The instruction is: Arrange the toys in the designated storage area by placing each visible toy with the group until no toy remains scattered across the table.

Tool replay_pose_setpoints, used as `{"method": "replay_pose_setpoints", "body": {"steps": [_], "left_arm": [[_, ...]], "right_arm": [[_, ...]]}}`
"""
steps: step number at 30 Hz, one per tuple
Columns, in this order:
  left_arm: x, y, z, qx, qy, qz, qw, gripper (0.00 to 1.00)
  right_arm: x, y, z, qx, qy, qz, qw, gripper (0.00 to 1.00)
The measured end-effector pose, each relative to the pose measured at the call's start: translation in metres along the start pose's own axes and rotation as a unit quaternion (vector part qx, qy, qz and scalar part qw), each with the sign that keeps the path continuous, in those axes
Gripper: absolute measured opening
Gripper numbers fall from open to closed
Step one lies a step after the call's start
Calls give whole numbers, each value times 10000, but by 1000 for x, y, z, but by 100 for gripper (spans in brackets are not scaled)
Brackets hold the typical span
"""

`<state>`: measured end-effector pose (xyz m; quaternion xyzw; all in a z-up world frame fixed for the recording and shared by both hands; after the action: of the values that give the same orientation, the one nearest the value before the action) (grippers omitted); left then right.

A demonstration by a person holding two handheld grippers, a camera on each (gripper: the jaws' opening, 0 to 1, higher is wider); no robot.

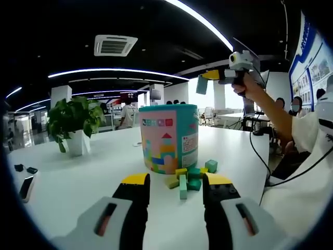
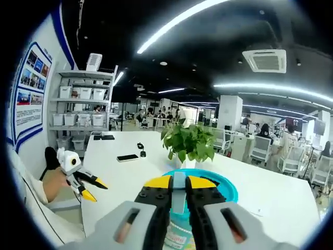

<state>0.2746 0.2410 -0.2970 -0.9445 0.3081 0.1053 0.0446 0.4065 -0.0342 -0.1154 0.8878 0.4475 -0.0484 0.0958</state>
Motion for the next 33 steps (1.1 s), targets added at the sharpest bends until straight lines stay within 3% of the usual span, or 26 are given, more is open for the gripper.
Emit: {"method": "replay_pose_setpoints", "body": {"steps": [3, 5, 10, 14, 18, 22, 33], "left_arm": [[0, -1, 1, -9, -6, -11, 10000, 41], [-1, -1, 0, -14, 1, -9, 10000, 41], [-1, -2, 1, -22, 6, -9, 10000, 41], [-1, -3, 2, -44, -12, -9, 10000, 41], [-2, -3, 1, -28, 19, -9, 10000, 41], [-3, -6, 1, -37, 8, -32, 10000, 41], [-1, -6, 3, -40, -18, -2, 10000, 41]], "right_arm": [[12, 7, -9, -69, 139, -21, 9999, 9], [20, 6, -15, 88, 420, -403, 9983, 9], [38, 13, -17, 81, 443, -379, 9983, 9], [55, 16, -15, -88, 382, -381, 9985, 9], [78, 30, -6, -89, 228, -158, 9996, 9], [96, 37, 5, 109, 12, -125, 9999, 9], [117, 33, 24, -3, -180, -133, 9997, 9]]}}
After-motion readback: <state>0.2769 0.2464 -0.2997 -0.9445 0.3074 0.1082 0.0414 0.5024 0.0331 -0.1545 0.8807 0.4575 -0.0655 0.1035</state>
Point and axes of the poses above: the point that each gripper's makers call its tool centre point, and the gripper's own axes: x roughly forward along the fingers, y roughly to its right, z roughly out of its underside, the point moved 6 cm from there along -x, roughly backward along the fingers, and after that the axes turned 4 degrees about -y, right-handed, at the moved point
